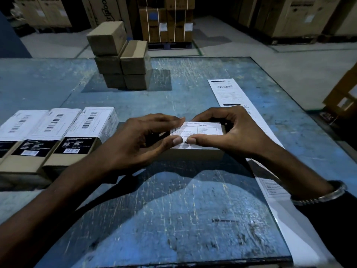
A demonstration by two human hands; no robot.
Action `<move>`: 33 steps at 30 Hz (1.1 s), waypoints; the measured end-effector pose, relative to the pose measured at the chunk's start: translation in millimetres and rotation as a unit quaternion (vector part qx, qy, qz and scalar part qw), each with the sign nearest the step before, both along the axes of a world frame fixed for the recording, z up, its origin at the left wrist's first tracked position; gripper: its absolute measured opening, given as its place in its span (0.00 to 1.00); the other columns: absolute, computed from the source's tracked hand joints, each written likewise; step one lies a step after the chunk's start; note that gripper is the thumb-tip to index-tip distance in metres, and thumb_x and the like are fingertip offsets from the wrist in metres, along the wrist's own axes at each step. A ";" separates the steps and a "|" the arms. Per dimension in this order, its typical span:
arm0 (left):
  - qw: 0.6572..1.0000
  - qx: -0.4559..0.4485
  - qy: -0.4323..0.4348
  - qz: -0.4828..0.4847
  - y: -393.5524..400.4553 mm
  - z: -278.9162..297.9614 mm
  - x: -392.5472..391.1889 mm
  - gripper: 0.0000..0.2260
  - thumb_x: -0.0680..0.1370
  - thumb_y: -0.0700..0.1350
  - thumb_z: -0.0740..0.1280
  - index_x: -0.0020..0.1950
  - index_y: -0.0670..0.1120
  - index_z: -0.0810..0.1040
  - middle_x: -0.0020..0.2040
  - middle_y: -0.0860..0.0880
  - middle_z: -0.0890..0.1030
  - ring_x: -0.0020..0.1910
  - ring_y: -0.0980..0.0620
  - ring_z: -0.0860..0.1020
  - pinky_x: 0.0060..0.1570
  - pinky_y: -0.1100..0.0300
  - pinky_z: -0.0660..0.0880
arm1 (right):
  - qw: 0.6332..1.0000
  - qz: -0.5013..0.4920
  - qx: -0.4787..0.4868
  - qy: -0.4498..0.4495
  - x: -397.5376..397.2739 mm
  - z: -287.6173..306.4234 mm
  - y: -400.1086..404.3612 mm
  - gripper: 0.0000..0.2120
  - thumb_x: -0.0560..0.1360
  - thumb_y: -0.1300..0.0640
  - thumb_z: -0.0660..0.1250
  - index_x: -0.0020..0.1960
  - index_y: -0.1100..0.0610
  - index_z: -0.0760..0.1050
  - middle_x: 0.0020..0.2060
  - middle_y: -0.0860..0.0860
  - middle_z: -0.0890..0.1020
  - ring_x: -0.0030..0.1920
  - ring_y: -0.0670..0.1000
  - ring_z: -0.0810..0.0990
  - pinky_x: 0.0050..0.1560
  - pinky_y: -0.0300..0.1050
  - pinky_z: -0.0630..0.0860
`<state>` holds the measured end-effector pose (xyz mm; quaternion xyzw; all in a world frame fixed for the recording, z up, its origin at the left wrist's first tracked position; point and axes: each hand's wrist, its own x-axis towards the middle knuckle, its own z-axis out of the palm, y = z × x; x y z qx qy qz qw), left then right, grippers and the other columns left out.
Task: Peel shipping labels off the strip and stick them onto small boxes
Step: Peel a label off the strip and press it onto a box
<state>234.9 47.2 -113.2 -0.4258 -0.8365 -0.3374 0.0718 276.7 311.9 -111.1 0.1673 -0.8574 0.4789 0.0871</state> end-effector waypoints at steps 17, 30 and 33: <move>0.977 -0.126 0.171 0.008 0.5 -8.4 -5.3 0.24 0.86 0.54 0.58 0.78 0.43 0.75 0.73 0.42 0.78 0.64 0.47 0.76 0.60 0.54 0.74 | 0.996 0.035 0.085 0.012 -5.9 -0.3 15.9 0.27 0.66 0.42 0.84 0.64 0.47 0.85 0.53 0.37 0.88 0.55 0.43 0.87 0.55 0.50 0.84; 0.989 0.120 -0.017 0.083 19.8 -15.3 17.2 0.29 0.73 0.60 0.81 0.68 0.45 0.84 0.63 0.52 0.85 0.62 0.59 0.83 0.60 0.58 0.82 | 0.998 0.051 0.020 -0.040 -11.4 -2.8 17.6 0.25 0.68 0.44 0.80 0.65 0.47 0.85 0.58 0.41 0.88 0.59 0.43 0.87 0.62 0.49 0.84; 0.989 0.115 0.035 0.087 19.8 -19.9 14.8 0.30 0.71 0.59 0.81 0.67 0.44 0.85 0.62 0.51 0.86 0.61 0.56 0.84 0.58 0.51 0.83 | 0.994 0.083 0.025 -0.069 -13.3 -1.8 23.9 0.29 0.68 0.51 0.82 0.68 0.50 0.83 0.59 0.41 0.88 0.60 0.43 0.86 0.61 0.41 0.82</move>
